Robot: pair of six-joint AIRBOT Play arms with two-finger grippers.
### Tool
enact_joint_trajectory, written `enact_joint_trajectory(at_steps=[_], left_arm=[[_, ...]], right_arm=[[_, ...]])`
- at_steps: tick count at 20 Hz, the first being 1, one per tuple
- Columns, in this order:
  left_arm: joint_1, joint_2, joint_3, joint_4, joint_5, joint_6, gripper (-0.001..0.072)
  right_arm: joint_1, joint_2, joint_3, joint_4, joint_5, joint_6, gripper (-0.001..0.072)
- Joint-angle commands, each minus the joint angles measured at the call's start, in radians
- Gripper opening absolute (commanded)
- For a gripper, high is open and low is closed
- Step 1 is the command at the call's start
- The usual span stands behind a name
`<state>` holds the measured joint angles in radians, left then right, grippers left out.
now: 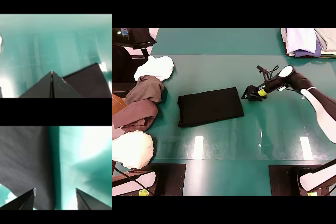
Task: Fold the shirts.
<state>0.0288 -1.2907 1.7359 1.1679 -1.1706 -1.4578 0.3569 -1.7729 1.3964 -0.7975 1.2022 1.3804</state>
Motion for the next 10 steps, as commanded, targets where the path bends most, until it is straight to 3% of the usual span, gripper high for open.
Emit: enact_joint_trajectory(at_steps=[1, 3, 5, 9, 10], left_arm=[[-0.039, -0.002, 0.0, 0.002, 0.01, 0.0, 0.002], [-0.045, -0.002, 0.0, -0.001, 0.01, -0.001, 0.002], [-0.045, -0.002, 0.0, -0.01, 0.006, -0.001, 0.002], [-0.046, -0.002, 0.0, -0.024, 0.0, -0.001, 0.0019], [-0.046, -0.002, 0.0, -0.024, -0.002, -0.001, 0.0019]], right_arm=[[0.034, -0.097, 0.049, 0.073, 0.002, -0.013, 0.057], [0.091, -0.156, 0.124, 0.073, 0.004, -0.013, 0.0555], [0.143, -0.203, 0.198, 0.072, -0.006, -0.013, 0.036], [0.195, -0.251, 0.312, 0.06, -0.013, -0.013, 0.0063], [0.191, -0.245, 0.322, 0.06, -0.019, -0.013, 0.005]])
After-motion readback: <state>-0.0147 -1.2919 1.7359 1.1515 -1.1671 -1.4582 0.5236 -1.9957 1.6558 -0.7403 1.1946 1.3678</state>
